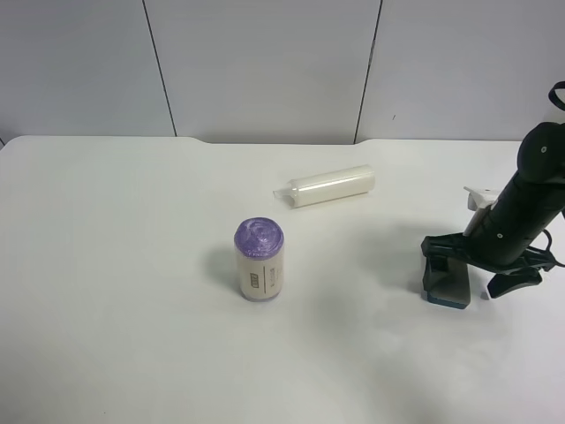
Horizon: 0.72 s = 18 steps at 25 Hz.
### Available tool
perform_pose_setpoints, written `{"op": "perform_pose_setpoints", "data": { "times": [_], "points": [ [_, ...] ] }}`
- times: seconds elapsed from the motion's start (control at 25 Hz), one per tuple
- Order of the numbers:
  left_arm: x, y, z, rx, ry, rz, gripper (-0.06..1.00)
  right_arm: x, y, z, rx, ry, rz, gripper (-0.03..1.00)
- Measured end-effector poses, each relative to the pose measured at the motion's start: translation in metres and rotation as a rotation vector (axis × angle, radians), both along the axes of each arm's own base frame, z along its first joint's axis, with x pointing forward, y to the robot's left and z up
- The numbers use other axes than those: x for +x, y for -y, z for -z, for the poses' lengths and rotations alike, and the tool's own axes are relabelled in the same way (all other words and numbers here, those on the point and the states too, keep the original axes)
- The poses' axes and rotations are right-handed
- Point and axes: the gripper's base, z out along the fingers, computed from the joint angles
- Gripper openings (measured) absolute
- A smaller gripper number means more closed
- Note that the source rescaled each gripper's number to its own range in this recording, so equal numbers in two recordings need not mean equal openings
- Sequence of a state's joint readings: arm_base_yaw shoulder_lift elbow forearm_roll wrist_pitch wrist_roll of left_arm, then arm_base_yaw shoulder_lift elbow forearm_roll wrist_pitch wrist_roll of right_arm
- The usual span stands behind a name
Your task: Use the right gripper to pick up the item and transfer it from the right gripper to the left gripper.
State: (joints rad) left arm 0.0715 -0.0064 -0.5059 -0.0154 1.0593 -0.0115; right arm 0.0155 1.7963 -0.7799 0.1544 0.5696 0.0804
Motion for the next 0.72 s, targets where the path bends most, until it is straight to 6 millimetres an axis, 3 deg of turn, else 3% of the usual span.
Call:
{"op": "perform_pose_setpoints", "data": {
  "times": [0.36,0.72],
  "points": [
    [0.0000,0.0000,0.0000,0.000,0.000,0.000,1.00,-0.0001,0.0000,0.0000,0.000,-0.001,0.000,0.03],
    [0.0000,0.0000,0.0000,0.000,0.000,0.000,1.00,0.0003,0.0000,-0.0004,0.000,-0.001,0.000,0.02]
  ]
}}
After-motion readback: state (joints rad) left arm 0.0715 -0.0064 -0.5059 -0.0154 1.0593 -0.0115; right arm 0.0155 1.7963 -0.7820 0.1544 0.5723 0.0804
